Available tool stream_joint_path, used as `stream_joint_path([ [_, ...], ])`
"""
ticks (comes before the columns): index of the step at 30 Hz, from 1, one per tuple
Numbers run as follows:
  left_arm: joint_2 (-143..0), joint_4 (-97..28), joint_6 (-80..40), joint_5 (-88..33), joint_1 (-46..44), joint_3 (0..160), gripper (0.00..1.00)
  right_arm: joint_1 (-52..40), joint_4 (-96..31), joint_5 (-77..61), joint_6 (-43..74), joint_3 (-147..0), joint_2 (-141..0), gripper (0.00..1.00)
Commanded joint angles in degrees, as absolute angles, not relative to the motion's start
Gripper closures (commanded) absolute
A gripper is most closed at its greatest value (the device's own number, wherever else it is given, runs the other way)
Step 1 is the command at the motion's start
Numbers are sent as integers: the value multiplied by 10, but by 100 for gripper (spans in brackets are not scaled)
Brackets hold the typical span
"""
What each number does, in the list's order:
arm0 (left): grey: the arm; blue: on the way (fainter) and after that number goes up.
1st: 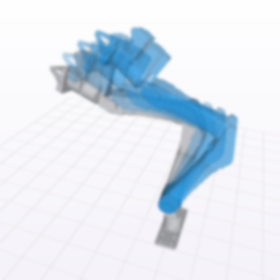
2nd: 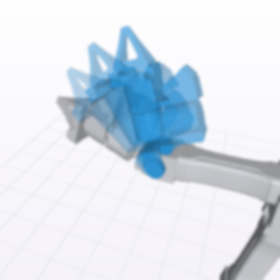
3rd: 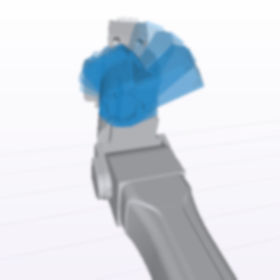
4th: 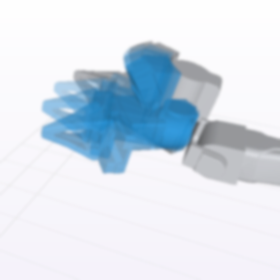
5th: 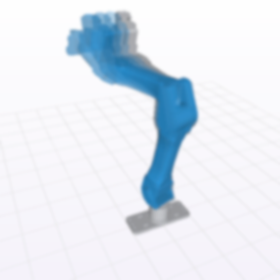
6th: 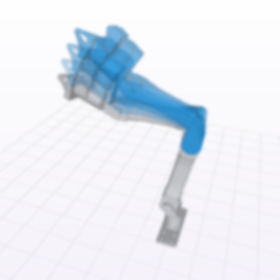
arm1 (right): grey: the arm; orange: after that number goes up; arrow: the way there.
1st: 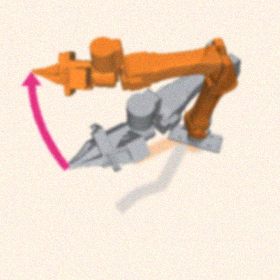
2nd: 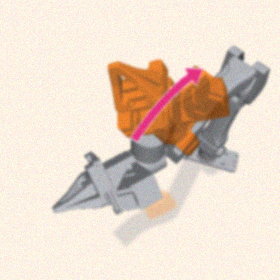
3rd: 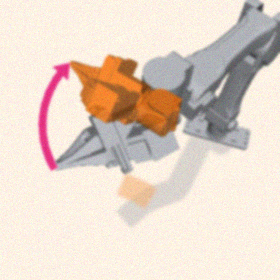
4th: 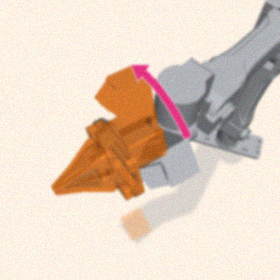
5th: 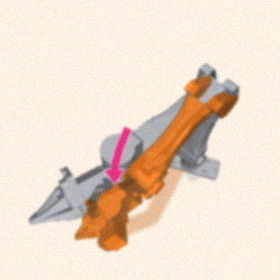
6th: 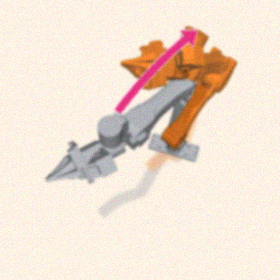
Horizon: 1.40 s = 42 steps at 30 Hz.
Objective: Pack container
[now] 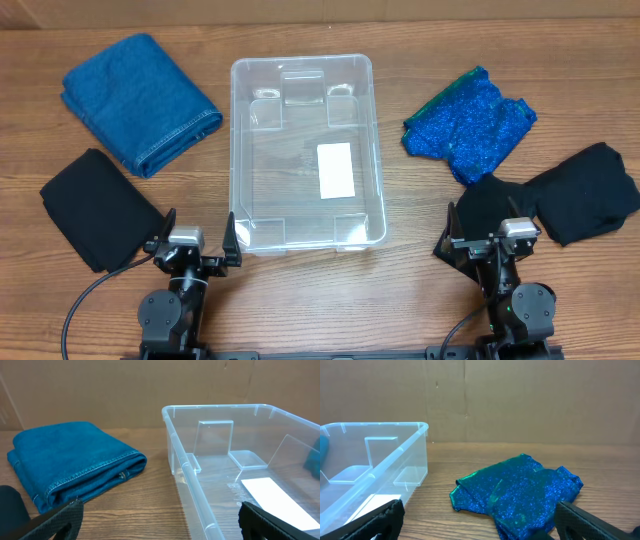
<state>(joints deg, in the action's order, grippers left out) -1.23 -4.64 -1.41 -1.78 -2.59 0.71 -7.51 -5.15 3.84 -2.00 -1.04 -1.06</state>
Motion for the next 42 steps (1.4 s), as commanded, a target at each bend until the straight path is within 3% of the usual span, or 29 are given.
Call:
stream_joint_path([
  [1, -7, -44, -70, -23, -26, 4, 0, -74, -49, 39, 28, -12, -7, 0],
  [7, -19, -95, -114, 35, -26, 93, 0, -74, -95, 94, 54, -130, -88, 0],
  [12, -140, -157, -114, 59, -26, 241, 0, -74, -158, 48, 62, -314, -323, 0],
  [17, -356, -324, -119, 48, -26, 453, 0, -63, -288, 48, 60, -560, -581, 0],
  [21, -504, -483, -118, 44, -26, 624, 0, 0, -421, -18, 60, -735, -744, 0],
  [24, -619, -597, -118, 32, -26, 761, 0, 103, -538, -105, 60, -871, -884, 0],
  [32, -675, -617, -118, 34, -26, 798, 0, 217, -512, -170, 62, -874, -1038, 0],
  [42, -675, -623, -118, 31, -26, 798, 0, 220, -475, -266, 58, -874, -1227, 0],
])
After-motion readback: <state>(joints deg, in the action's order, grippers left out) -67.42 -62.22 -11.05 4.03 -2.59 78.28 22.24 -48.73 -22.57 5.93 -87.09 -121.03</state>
